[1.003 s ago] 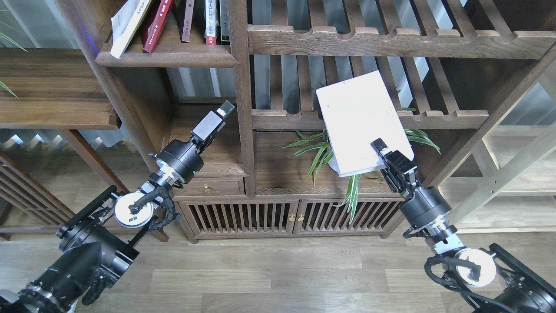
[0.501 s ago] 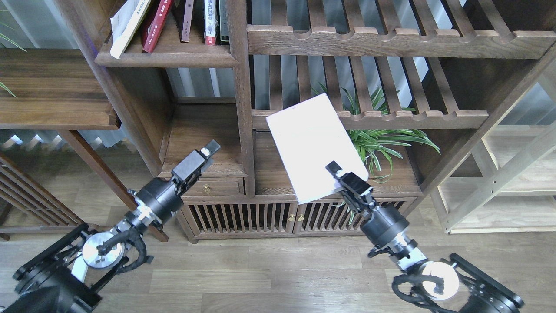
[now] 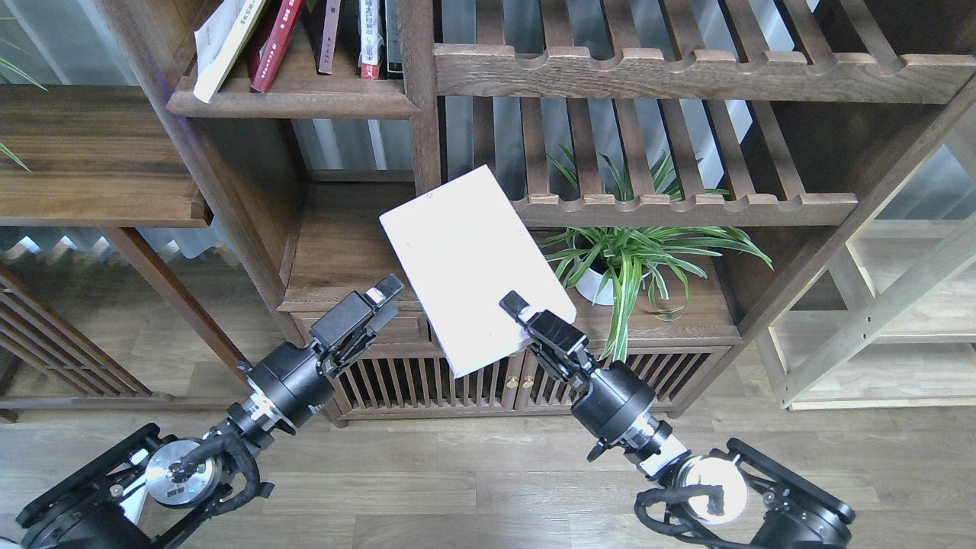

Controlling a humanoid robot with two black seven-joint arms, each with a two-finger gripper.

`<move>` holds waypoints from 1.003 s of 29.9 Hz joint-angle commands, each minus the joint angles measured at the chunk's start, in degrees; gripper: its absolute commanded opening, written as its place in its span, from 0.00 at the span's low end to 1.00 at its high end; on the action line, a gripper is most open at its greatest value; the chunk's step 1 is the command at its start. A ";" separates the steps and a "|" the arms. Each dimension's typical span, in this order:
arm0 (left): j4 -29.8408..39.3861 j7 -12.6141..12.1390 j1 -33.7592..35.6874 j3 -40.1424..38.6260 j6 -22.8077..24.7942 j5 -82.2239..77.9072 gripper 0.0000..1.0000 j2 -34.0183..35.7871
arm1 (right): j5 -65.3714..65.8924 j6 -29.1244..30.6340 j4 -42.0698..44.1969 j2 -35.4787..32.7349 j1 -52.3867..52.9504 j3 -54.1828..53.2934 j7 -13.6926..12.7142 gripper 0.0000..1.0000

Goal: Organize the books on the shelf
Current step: 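Pass the white book from the right gripper to the left gripper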

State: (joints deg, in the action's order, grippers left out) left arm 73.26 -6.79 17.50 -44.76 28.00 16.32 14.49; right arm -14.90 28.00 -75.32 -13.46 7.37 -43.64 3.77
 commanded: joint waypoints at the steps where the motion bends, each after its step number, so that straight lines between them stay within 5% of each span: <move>1: -0.05 -0.24 -0.09 0.63 0.00 0.73 0.78 -0.25 | 0.05 0.00 0.00 0.19 0.02 1.80 0.01 0.05; 12: -0.14 -0.68 -0.01 2.39 0.00 0.73 0.76 -0.51 | 0.05 0.00 0.00 1.33 0.02 4.09 0.01 0.05; 17: -0.05 -0.59 -0.18 2.57 0.00 0.82 0.59 -0.51 | 0.05 0.00 0.00 1.77 0.02 4.26 0.01 0.06; 21: -0.14 -0.42 0.17 3.36 0.00 0.82 0.34 -0.51 | 0.05 0.00 0.00 1.69 -0.07 4.35 0.01 0.06; 30: -0.05 -0.59 0.44 4.86 0.00 0.73 0.11 -0.51 | 0.23 0.00 0.08 1.60 -0.51 4.35 0.01 0.08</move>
State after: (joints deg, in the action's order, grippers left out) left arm 73.17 -7.24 18.00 -40.30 28.00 17.18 13.98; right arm -14.83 28.00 -75.29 -11.82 7.13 -39.28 3.81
